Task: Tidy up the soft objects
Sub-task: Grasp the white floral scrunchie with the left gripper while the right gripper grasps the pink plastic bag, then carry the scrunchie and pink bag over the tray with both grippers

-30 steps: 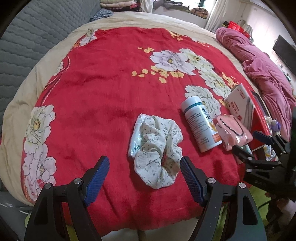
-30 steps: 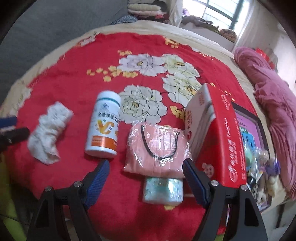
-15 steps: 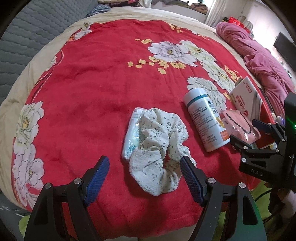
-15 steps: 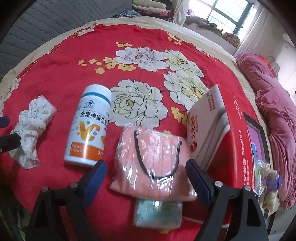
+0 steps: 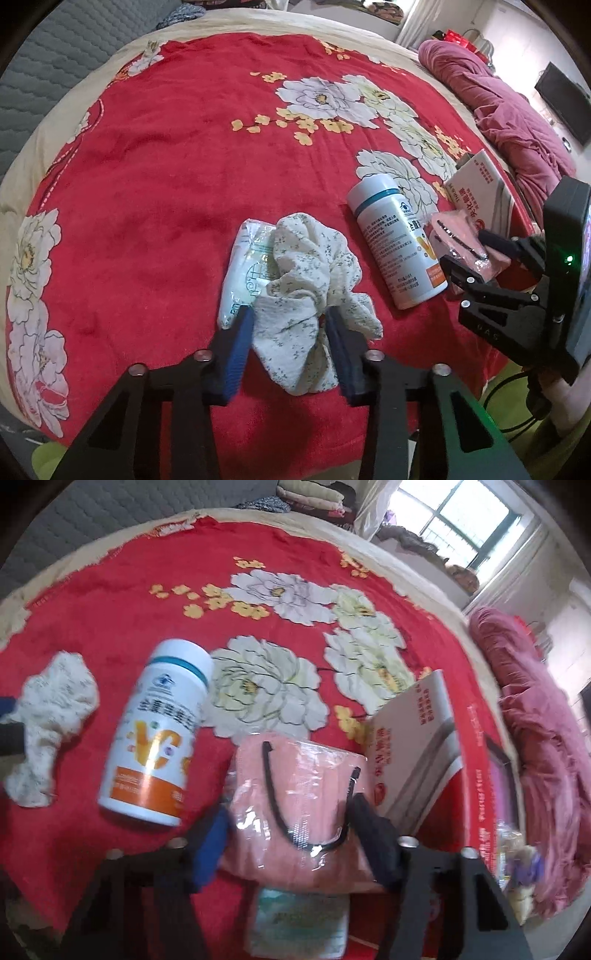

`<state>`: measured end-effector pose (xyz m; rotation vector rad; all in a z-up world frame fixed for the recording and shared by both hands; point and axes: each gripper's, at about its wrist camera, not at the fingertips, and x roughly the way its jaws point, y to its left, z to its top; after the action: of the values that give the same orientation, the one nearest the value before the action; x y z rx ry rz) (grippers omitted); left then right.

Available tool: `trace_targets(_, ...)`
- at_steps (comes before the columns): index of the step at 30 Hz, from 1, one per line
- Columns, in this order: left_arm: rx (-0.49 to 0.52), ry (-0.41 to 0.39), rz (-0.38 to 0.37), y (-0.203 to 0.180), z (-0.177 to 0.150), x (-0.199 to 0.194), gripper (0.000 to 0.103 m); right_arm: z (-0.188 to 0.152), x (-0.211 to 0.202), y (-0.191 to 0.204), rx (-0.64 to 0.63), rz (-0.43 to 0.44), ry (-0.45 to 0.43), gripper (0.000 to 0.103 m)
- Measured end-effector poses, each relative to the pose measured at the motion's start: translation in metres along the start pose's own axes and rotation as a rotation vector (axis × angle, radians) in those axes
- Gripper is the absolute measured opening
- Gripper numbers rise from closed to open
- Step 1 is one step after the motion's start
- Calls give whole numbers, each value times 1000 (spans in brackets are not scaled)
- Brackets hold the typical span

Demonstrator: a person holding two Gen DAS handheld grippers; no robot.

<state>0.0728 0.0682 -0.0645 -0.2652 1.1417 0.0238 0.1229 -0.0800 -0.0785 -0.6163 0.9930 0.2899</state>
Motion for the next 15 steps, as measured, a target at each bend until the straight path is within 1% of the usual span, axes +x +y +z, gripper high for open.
trace_targets(1, -2, 1, -2, 1, 0, 0, 27, 0, 3, 0, 0, 24, 14, 51)
trace_targets(3, -13, -1, -13, 3, 0, -1, 21, -1, 5, 0, -1, 24, 21, 46)
trace_targets(4, -16, -4, -16, 4, 0, -1, 19, -2, 4, -3, 22, 44, 14, 44)
trace_targets(5, -20, -9, -18, 5, 0, -2, 15, -3, 3, -6, 45, 61, 8, 40)
trace_targets(6, -23, -15, -23, 5, 0, -4, 14, -3, 0, -12, 78, 89, 1, 39)
trace_targets(8, -28, -18, -33, 6, 0, -5, 13, -3, -6, -22, 134, 156, -13, 37)
trace_targets(12, -21, -37, -45, 2, 1, -11, 12, -7, -20, -39, 231, 256, -44, 35)
trace_targets(15, -20, -54, -52, -1, 2, -17, 12, -8, -29, -46, 266, 291, -59, 35)
